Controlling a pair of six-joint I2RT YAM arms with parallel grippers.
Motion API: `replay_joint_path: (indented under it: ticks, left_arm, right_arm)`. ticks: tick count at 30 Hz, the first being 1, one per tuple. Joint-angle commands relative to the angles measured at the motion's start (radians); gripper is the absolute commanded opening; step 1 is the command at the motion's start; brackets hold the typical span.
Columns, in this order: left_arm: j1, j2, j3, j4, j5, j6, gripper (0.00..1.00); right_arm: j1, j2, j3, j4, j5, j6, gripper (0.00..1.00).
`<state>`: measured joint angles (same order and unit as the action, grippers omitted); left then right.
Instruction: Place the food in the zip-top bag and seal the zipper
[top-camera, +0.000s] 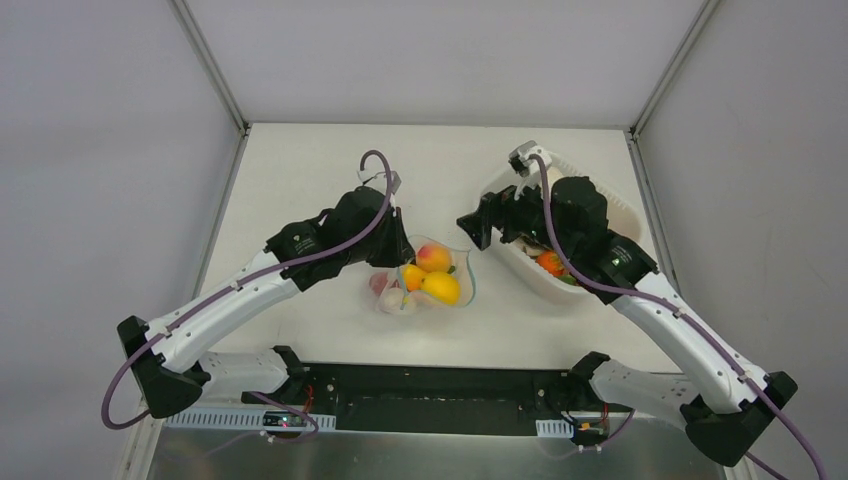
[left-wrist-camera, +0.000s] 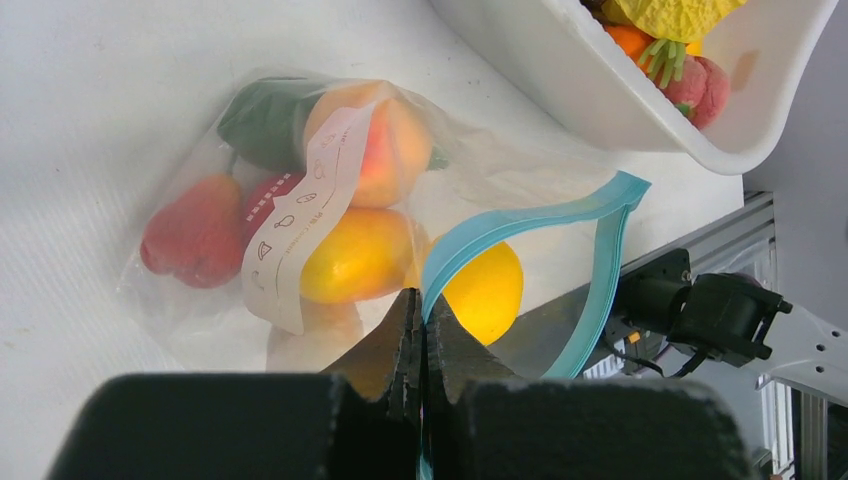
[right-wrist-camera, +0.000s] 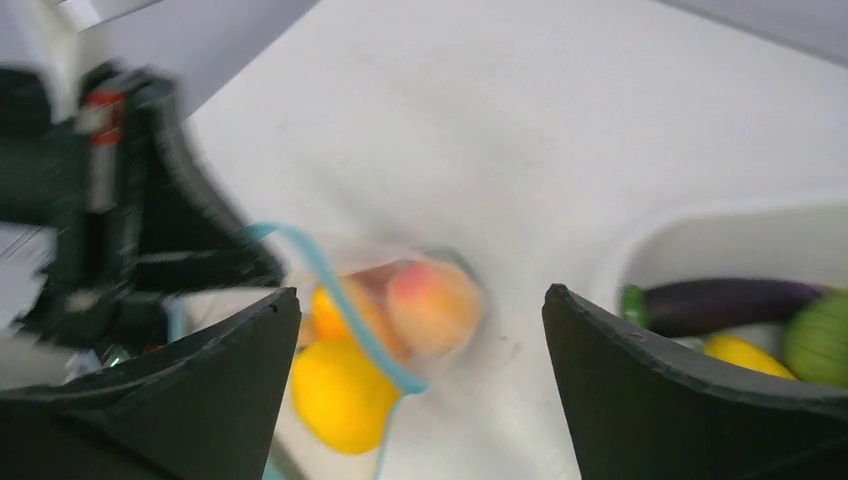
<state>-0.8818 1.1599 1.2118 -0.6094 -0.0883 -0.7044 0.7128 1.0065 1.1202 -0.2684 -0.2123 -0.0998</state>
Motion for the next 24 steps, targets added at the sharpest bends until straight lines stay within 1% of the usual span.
replay_joint_path:
  ticks: [1, 2, 3, 7, 9, 11, 13, 14, 19, 24]
  left_arm:
    - [0.006, -0.056, -0.023, 0.041, -0.03, -0.025, 0.0]
    - [0.006, -0.06, -0.031, 0.046, -0.03, -0.026, 0.0]
    - [0.007, -0.063, -0.037, 0.05, -0.031, -0.027, 0.0]
    - [0.006, -0.061, -0.048, 0.059, -0.021, -0.025, 0.0]
    - [0.006, -0.058, -0.049, 0.058, -0.017, -0.019, 0.0]
    - [0.007, -0.058, -0.048, 0.054, -0.014, -0.01, 0.0]
    - [0.006, -0.057, -0.047, 0.048, -0.02, -0.004, 0.0]
    - [0.007, -0.06, -0.049, 0.045, -0.028, -0.001, 0.0]
    - [0.006, -0.062, -0.051, 0.032, -0.047, 0.008, 0.0]
    - [0.006, -0.057, -0.031, 0.014, -0.046, 0.03, 0.0]
  right_arm:
    - [-0.054, 0.023, 0.018, -0.013, 0.492, 0.092, 0.94]
    - [-0.086, 0.041, 0.037, -0.06, 0.529, 0.146, 0.94]
    - [-0.129, 0.061, 0.054, -0.113, 0.534, 0.185, 0.94]
    - [-0.309, 0.148, 0.09, -0.256, 0.453, 0.272, 0.93]
    - [-0.389, 0.197, 0.103, -0.294, 0.401, 0.281, 0.92]
    - [-0.441, 0.24, 0.105, -0.305, 0.354, 0.274, 0.91]
    - [-0.486, 0.28, 0.103, -0.305, 0.266, 0.263, 0.89]
    - [-0.498, 0.3, 0.104, -0.307, 0.248, 0.261, 0.87]
    - [-0.516, 0.333, 0.133, -0.339, 0.382, 0.271, 0.87]
    - [-0.52, 0.343, 0.144, -0.437, 0.435, 0.25, 0.87]
